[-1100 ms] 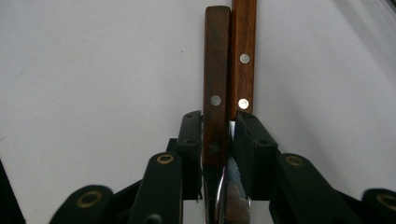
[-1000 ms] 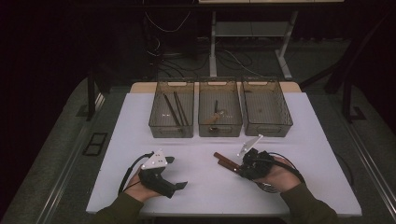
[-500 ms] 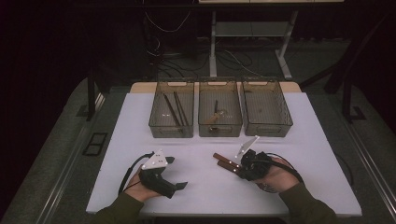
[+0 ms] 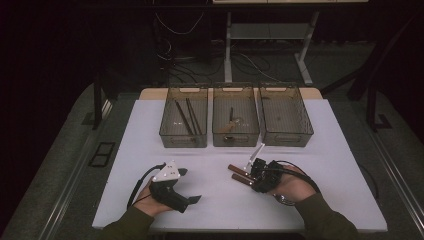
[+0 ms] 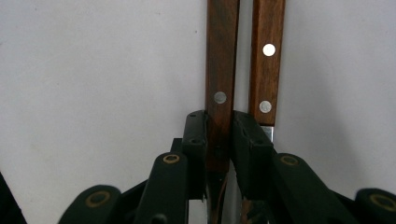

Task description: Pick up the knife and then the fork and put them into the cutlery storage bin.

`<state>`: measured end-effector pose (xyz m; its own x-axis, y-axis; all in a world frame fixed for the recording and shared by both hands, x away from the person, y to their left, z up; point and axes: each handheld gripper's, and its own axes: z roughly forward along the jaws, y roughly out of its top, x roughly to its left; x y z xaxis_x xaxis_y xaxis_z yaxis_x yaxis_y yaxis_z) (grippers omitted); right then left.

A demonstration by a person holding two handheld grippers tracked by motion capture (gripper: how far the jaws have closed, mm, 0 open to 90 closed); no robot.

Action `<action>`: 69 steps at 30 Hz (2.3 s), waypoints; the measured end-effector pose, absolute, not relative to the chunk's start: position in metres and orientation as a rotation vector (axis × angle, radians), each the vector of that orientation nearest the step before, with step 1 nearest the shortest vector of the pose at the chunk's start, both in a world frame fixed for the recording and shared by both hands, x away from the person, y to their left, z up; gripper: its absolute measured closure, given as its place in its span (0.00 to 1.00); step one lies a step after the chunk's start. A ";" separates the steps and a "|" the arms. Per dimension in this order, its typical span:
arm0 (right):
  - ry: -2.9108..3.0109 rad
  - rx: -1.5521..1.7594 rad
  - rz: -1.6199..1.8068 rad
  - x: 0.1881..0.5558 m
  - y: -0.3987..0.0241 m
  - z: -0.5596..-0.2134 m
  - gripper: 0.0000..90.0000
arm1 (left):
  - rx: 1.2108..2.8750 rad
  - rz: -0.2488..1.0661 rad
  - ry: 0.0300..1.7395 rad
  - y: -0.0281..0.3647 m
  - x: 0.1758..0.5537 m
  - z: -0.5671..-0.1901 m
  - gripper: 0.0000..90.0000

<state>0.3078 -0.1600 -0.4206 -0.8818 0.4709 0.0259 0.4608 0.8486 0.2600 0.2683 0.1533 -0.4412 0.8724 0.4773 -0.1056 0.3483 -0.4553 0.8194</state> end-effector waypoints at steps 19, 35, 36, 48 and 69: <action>2.928 0.786 0.582 0.309 -0.168 -0.411 0.86 | 2.084 0.173 0.593 0.154 0.268 -0.440 0.00; 2.781 0.942 0.955 0.316 -0.197 -0.391 0.86 | 2.079 0.175 0.591 0.154 0.268 -0.440 0.00; 2.769 0.946 0.973 0.316 -0.199 -0.390 0.86 | 2.079 0.175 0.592 0.154 0.268 -0.440 0.00; 2.674 0.985 1.118 0.315 -0.219 -0.370 0.86 | 2.074 0.174 0.585 0.155 0.268 -0.439 0.00; 2.494 1.052 1.258 0.319 -0.257 -0.342 0.86 | 2.067 0.172 0.584 0.154 0.268 -0.439 0.00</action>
<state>0.3186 -0.2572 -0.3419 -0.7409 0.6512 0.1643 0.5192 0.4001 0.7552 0.2677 0.1545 -0.4393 0.8762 0.4699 -0.1070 0.3363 -0.4373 0.8340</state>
